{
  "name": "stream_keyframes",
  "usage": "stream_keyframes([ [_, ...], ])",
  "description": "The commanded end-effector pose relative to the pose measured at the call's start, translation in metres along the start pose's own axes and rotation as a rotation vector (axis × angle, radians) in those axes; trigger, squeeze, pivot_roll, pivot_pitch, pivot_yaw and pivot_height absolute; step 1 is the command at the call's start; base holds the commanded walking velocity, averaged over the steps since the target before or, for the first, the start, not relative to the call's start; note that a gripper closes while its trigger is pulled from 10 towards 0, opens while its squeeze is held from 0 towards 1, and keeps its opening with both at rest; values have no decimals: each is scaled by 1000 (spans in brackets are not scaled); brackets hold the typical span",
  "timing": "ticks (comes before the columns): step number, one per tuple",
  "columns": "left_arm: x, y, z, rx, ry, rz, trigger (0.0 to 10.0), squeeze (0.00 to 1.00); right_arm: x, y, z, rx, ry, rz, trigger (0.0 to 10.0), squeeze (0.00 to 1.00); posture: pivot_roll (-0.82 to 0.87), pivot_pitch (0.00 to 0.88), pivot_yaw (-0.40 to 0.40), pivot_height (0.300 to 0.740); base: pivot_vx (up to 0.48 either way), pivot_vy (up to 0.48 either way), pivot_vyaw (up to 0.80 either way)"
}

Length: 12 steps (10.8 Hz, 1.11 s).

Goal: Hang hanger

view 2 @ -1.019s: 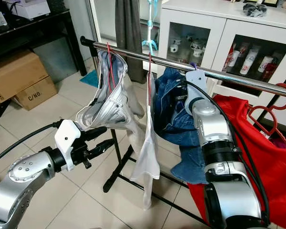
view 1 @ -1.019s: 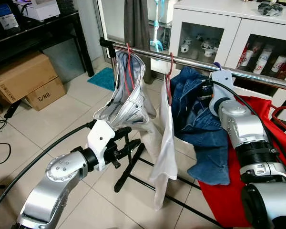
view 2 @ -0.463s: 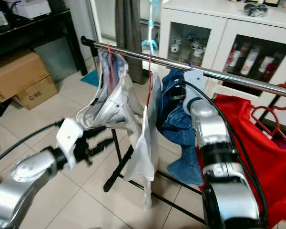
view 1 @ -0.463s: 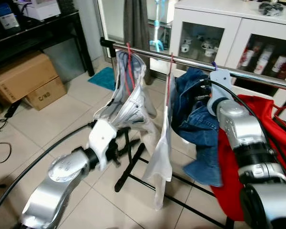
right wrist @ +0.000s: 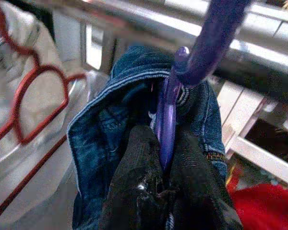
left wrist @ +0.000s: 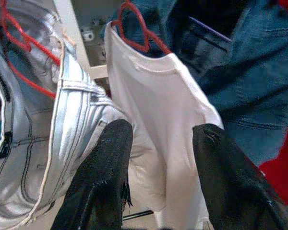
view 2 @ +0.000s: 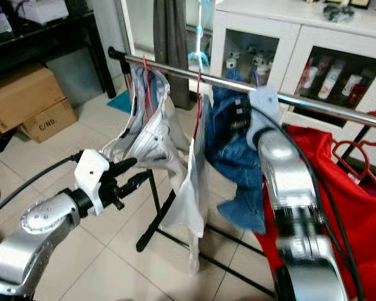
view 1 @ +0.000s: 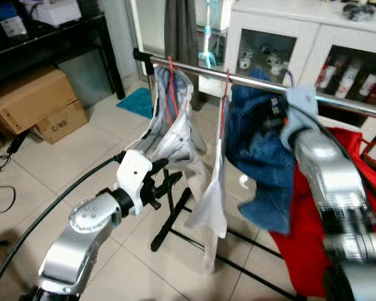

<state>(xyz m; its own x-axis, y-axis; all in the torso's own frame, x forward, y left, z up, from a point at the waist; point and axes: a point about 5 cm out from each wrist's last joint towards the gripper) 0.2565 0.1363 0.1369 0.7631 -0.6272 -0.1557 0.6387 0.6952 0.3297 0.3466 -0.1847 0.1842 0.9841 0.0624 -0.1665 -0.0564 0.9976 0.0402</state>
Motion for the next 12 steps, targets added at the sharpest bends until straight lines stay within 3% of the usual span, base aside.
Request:
stream_keyframes([
  [1, -1, -1, -1, -5, 4, 12, 10000, 0, -7, 6, 3, -4, -8, 38, 0, 0, 72, 0, 12, 740, 0, 0, 0],
  [3, -1, -4, -7, -21, 23, 33, 10000, 0, -26, 12, -36, 7, 70, 43, 0, 0, 72, 0, 6, 740, 0, 0, 0],
  [6, -4, -4, -9, -33, 26, 52, 10000, 0, -54, 17, -67, 103, 108, -8, 0, 0, 67, 0, 1, 740, -80, 0, 0],
  [12, -10, -7, -13, -45, 38, 60, 10000, 0, -61, 18, -72, 153, 108, -24, 0, 0, 69, 0, -2, 740, -162, 0, 0],
])
Point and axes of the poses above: a point about 5 cm out from each wrist's last joint towards the gripper, its own x axis pointing out of the wrist towards the gripper, its own z axis along the axis of the wrist's last joint, y = z × x, and after that the axes turned 14 degrees about x, right-handed
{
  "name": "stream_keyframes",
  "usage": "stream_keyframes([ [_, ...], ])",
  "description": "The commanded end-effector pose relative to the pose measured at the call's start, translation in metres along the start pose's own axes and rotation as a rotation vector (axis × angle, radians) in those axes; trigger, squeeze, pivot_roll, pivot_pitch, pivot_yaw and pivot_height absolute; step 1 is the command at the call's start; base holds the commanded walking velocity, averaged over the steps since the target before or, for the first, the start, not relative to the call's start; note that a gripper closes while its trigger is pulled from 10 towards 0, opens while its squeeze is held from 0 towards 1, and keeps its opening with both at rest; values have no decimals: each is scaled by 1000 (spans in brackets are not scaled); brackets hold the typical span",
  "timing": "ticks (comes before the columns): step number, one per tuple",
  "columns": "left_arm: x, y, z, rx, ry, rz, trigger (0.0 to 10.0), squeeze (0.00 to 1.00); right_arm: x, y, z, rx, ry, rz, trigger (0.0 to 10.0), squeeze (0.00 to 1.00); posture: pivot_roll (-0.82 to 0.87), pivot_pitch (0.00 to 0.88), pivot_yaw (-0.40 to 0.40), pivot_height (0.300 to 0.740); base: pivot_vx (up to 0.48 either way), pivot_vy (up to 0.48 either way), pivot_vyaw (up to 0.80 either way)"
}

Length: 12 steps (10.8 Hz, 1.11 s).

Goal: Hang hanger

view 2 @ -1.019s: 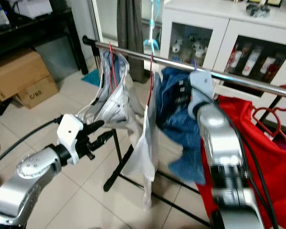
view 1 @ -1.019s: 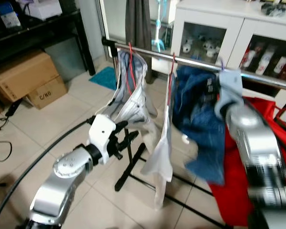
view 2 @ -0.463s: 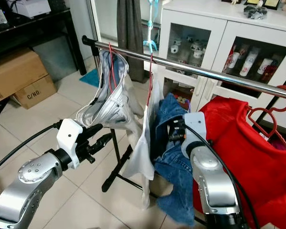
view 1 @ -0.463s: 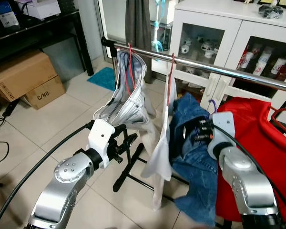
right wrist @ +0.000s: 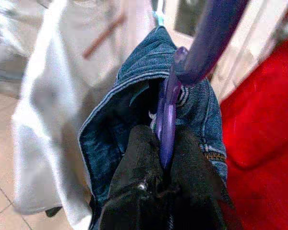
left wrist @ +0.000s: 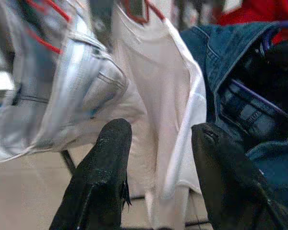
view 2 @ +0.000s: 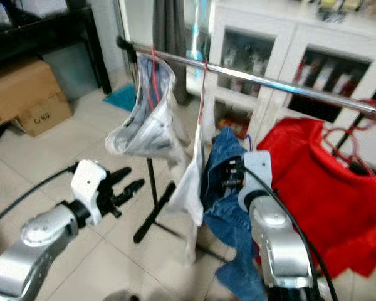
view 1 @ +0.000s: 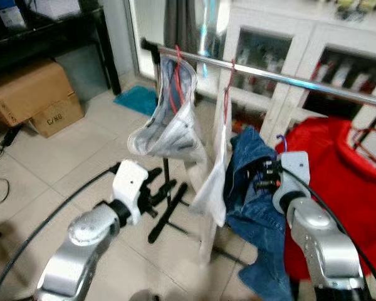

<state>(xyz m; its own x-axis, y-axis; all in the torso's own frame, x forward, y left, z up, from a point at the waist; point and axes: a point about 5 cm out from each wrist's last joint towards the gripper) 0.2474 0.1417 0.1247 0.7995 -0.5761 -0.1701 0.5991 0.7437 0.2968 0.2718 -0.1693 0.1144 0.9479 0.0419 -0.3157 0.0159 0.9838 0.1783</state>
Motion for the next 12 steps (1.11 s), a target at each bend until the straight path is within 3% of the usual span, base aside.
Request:
stream_keyframes([
  [1, -2, 0, -1, 0, 4, 6, 10000, 0, -1, 3, 10, 1, -43, 18, 0, 0, 69, 0, -2, 740, 0, 0, 0],
  [12, -4, 1, 1, 0, 2, 10, 10000, 0, -3, -2, 9, -14, -15, 18, 0, 0, 78, 0, -10, 740, 0, 0, 0],
])
Point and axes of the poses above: a point about 5 cm out from each wrist's last joint towards the gripper, its own x axis pointing out of the wrist towards the gripper, its own z axis along the axis of the wrist's last joint, y = z × x, and after that the axes turned 14 degrees about x, right-handed
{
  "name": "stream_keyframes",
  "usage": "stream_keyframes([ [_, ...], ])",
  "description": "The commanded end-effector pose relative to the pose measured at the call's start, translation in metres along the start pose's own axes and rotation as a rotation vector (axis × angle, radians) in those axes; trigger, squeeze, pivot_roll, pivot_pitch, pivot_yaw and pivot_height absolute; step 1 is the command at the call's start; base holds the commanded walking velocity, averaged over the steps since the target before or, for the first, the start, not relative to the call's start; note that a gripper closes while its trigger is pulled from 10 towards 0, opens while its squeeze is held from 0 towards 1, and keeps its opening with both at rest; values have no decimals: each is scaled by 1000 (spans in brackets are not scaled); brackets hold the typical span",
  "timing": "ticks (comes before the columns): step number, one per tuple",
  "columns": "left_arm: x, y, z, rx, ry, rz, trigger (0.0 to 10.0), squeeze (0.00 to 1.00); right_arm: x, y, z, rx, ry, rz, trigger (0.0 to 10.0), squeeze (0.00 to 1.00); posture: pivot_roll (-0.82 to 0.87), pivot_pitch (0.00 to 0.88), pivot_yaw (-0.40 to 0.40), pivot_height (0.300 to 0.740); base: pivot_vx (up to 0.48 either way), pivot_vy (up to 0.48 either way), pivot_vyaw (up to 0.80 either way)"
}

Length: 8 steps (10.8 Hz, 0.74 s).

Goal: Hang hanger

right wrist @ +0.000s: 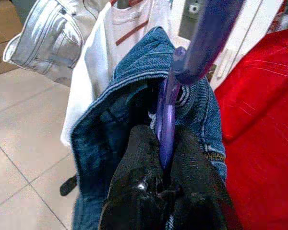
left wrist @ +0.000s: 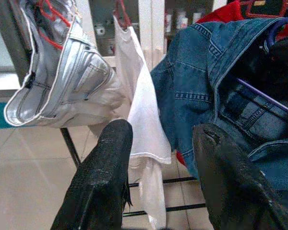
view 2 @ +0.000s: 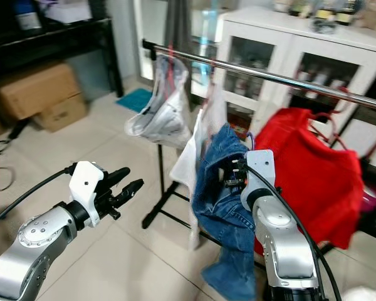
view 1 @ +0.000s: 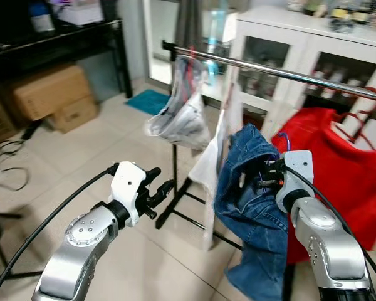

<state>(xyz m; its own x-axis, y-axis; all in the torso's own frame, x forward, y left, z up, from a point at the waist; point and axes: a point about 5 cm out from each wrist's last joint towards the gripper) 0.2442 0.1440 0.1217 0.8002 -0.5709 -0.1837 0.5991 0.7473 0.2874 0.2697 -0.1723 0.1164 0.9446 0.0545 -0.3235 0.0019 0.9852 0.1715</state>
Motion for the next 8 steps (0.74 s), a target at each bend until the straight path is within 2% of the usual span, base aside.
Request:
stream_keyframes([
  [1, 0, 3, 4, 12, -12, 10, 10000, 0, 0, 0, 7, -4, -24, 5, 0, 0, 78, 0, -11, 740, 0, 0, 0],
  [8, -2, 2, 5, 28, -16, 8, 10000, 0, -2, 0, 4, -10, -11, 8, 0, 0, 92, 0, -33, 740, 0, 0, 0],
])
Point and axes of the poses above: a point about 5 cm out from each wrist's last joint towards the gripper, its own x axis pointing out of the wrist towards the gripper, its own z axis along the axis of the wrist's last joint, y = z × x, and after that the axes turned 14 degrees about x, right-handed
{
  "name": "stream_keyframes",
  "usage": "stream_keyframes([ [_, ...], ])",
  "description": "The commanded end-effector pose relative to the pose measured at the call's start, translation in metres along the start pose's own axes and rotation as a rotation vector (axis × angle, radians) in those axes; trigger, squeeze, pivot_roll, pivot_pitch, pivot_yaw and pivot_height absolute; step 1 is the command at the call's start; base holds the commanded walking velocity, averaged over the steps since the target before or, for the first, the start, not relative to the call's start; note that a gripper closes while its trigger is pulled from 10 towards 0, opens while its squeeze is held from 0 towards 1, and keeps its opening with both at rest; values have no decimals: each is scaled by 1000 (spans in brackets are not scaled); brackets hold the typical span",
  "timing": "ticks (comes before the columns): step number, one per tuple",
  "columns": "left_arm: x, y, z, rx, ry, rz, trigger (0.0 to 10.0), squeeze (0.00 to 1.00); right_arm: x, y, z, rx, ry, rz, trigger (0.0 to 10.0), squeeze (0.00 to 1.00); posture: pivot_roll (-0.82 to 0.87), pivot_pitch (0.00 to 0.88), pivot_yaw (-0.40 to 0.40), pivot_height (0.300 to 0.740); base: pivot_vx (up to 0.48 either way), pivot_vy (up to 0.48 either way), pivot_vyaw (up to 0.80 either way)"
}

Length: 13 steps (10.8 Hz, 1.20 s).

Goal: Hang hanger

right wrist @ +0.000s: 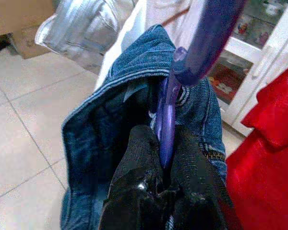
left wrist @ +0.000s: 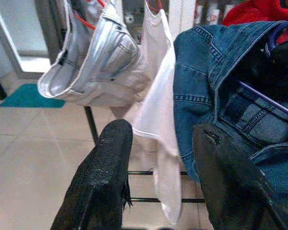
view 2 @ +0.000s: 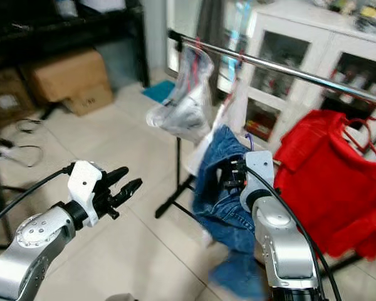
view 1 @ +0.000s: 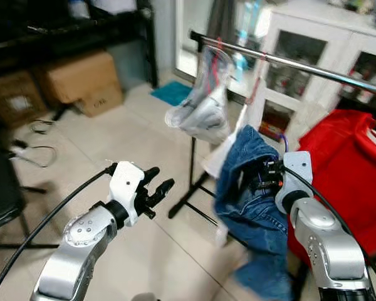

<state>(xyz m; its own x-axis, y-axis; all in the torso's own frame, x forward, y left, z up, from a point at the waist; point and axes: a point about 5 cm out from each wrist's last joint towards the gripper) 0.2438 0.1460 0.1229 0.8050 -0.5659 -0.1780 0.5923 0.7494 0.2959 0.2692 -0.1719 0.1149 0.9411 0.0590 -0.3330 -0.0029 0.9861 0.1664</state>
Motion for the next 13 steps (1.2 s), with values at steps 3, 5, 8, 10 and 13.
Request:
stream_keyframes([
  [3, -3, -3, 3, 16, -7, 4, 10000, 0, -3, -2, 0, -57, 12, 2, 10000, 0, 93, 0, -45, 740, 0, 0, 0],
  [5, -3, -4, 3, 11, -4, 2, 10000, 0, -3, -3, -1, -68, 24, -4, 10000, 0, 93, 0, -47, 740, 0, 0, 0],
  [8, -5, -7, 1, -2, 0, -2, 10000, 0, -7, -12, -8, -64, 69, -42, 10000, 0, 89, 0, -51, 740, 0, 280, -533],
  [10, -5, -8, 2, -2, 1, -5, 10000, 0, -8, -14, -8, -65, 73, -49, 10000, 0, 86, 0, -49, 740, 0, 416, -800],
  [13, -6, -8, 2, -2, 4, -10, 10000, 0, -11, -15, -9, -60, 80, -62, 10000, 0, 83, 0, -44, 740, 0, 412, -800],
])
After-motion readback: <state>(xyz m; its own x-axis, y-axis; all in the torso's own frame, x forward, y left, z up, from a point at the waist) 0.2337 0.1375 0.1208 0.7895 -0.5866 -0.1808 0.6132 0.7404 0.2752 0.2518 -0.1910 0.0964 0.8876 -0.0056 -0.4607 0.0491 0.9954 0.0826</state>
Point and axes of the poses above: a point about 5 cm out from each wrist's last joint towards the gripper, its own x axis pointing out of the wrist towards the gripper, its own z axis along the axis of the wrist's last joint, y = z × x, and after that the axes turned 14 degrees about x, right-handed
